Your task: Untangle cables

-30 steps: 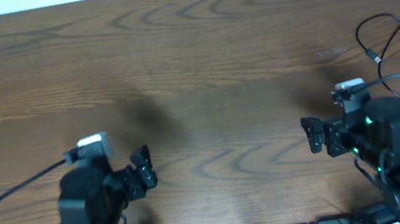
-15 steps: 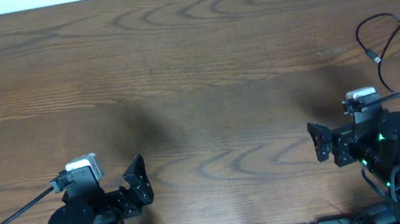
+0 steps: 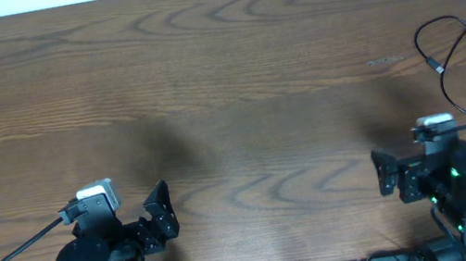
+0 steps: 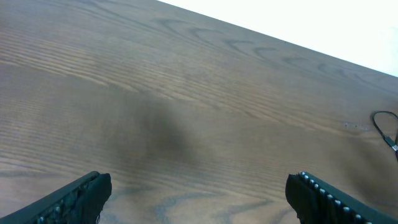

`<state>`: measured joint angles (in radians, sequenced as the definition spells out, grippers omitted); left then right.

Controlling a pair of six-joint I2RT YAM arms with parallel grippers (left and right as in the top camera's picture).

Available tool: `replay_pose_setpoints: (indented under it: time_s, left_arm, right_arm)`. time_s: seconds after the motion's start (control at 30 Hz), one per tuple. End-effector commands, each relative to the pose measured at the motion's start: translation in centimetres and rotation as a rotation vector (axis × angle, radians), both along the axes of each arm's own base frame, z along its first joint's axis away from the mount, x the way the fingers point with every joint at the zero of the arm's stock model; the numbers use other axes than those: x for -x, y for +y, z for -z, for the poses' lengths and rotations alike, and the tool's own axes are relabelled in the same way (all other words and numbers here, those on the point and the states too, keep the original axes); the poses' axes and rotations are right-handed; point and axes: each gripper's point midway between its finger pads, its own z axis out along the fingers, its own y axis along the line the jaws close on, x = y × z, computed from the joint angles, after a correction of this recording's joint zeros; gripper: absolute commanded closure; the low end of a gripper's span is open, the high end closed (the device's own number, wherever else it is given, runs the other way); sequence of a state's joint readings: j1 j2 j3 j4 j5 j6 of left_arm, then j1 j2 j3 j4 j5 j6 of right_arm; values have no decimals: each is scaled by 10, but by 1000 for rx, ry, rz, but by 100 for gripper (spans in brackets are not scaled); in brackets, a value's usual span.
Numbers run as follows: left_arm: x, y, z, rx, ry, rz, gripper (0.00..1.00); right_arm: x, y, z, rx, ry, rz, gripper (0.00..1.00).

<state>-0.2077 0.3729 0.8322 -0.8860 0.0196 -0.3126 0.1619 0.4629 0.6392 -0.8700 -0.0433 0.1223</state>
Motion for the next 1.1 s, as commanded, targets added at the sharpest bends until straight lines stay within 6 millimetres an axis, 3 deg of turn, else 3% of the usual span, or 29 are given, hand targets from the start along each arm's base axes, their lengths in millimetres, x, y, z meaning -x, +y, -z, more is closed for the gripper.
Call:
replay_pose_setpoints:
  time_s: [0.0, 0.3, 0.53, 0.7, 0.73, 0.8, 1.07]
  left_arm:
    - [0, 2, 3, -21, 2, -2, 5]
    - [0, 2, 3, -21, 2, -2, 5]
    - [0, 2, 3, -21, 2, -2, 5]
    - [0, 2, 3, -21, 1, -2, 5]
    - [0, 2, 3, -21, 2, -2, 5]
    - [0, 2, 3, -21, 2, -2, 5]
    - [0, 2, 3, -21, 2, -2, 5]
  right_arm:
    - [-9, -13, -23, 39, -194, 34, 1]
    - [-35, -16, -37, -8, -589, 71, 1]
    - [-41, -19, -46, -35, -853, 92, 1]
    - [-46, -22, -21, -10, -790, 106, 1]
    - [-47, -22, 3, 6, -695, 103, 1]
    - [-46, -22, 20, 20, -625, 95, 1]
    - [-46, -18, 21, 73, -632, 52, 1]
